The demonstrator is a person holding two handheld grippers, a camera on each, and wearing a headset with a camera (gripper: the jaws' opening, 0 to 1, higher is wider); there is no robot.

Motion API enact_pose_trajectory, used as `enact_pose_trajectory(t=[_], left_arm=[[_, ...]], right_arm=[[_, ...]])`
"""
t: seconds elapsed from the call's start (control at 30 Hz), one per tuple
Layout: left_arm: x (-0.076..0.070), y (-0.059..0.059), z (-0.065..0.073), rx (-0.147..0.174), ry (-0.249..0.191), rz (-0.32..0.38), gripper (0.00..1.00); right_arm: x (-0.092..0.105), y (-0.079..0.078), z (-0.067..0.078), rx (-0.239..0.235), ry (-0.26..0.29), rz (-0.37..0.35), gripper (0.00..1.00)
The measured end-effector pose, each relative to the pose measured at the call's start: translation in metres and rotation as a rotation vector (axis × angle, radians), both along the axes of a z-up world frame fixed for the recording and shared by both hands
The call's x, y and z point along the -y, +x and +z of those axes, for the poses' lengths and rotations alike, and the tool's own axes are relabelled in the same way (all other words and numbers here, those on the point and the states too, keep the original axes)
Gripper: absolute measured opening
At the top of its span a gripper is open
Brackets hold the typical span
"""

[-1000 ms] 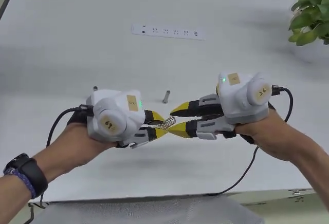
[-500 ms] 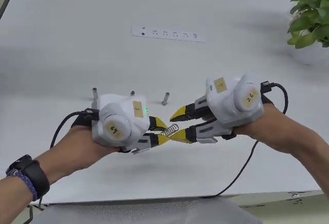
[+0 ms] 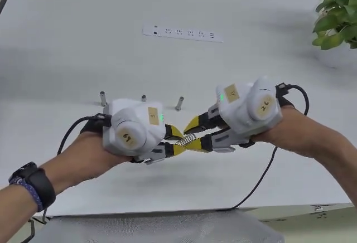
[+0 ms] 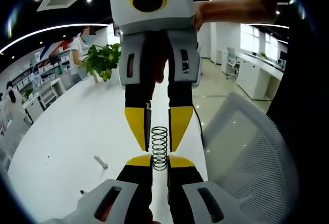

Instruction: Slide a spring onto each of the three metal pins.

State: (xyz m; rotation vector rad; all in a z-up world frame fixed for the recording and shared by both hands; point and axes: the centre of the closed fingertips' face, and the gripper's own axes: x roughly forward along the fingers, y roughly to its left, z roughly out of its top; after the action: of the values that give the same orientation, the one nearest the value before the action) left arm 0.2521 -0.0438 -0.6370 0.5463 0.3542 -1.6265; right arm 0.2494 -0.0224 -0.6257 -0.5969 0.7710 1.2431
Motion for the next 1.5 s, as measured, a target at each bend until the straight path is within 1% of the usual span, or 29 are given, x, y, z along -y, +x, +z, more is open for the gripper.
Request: enact_pose_trajectory(t=[0.07,0.3,0.43,0.5,0.57,0.6,0.67,0.7,0.77,0.87,1.07,1.2,1.23,1.37,1.4,1.5], left_arm=[[0.0,-0.001,-0.001,0.003,0.006,-0.006,0.02],[0.0,-0.005,-0.005,0.003,0.019,-0.024,0.02],[0.0,-0.005,-0.005,0.001,0.021,-0.026,0.02],[0.001,-0.003,-0.005,0.001,0.017,-0.017,0.02],[0.001,-0.003,-0.005,-0.007,0.016,-0.015,0.03],[0.001,-0.002,-0.005,-0.008,0.017,-0.009,0.05],[-0.001,-0.002,-0.008,-0.038,0.023,0.011,0.15],[-0.001,-0.002,-0.007,-0.038,0.02,0.011,0.16],[-0.003,-0.003,-0.006,-0.052,0.009,0.019,0.16],[-0.005,-0.003,-0.007,-0.054,0.011,0.026,0.17],[-0.01,0.002,-0.005,-0.069,0.002,0.055,0.19],[-0.014,0.007,-0.002,-0.079,-0.009,0.084,0.21],[-0.016,0.009,-0.002,-0.087,-0.012,0.097,0.21],[-0.022,0.016,-0.002,-0.094,-0.019,0.133,0.24],[-0.025,0.017,-0.002,-0.102,-0.023,0.144,0.24],[-0.031,0.022,-0.002,-0.106,-0.023,0.17,0.26]], right_arm=[[0.0,-0.002,-0.001,0.0,-0.003,0.012,0.1],[0.0,-0.005,-0.005,-0.004,-0.015,0.026,0.09],[0.001,-0.005,-0.005,0.0,-0.02,0.026,0.09],[0.001,-0.003,-0.005,0.006,-0.021,0.02,0.09],[0.001,-0.003,-0.005,0.004,-0.02,0.02,0.09],[0.001,-0.002,-0.005,0.005,-0.02,0.019,0.09],[0.001,-0.002,-0.004,0.005,-0.016,0.016,0.09],[0.001,-0.001,-0.004,0.007,-0.015,0.015,0.09],[0.001,0.0,-0.004,0.01,-0.014,0.01,0.09],[0.002,0.0,-0.004,0.011,-0.015,0.01,0.09],[0.001,0.0,-0.005,0.007,-0.012,0.007,0.09],[0.003,0.001,-0.008,0.005,-0.022,0.006,0.09],[0.003,0.001,-0.008,0.004,-0.024,0.006,0.09],[0.005,0.002,-0.011,0.001,-0.029,-0.001,0.09],[0.006,0.003,-0.012,-0.002,-0.03,-0.003,0.09],[0.007,0.003,-0.014,-0.007,-0.035,-0.009,0.09]])
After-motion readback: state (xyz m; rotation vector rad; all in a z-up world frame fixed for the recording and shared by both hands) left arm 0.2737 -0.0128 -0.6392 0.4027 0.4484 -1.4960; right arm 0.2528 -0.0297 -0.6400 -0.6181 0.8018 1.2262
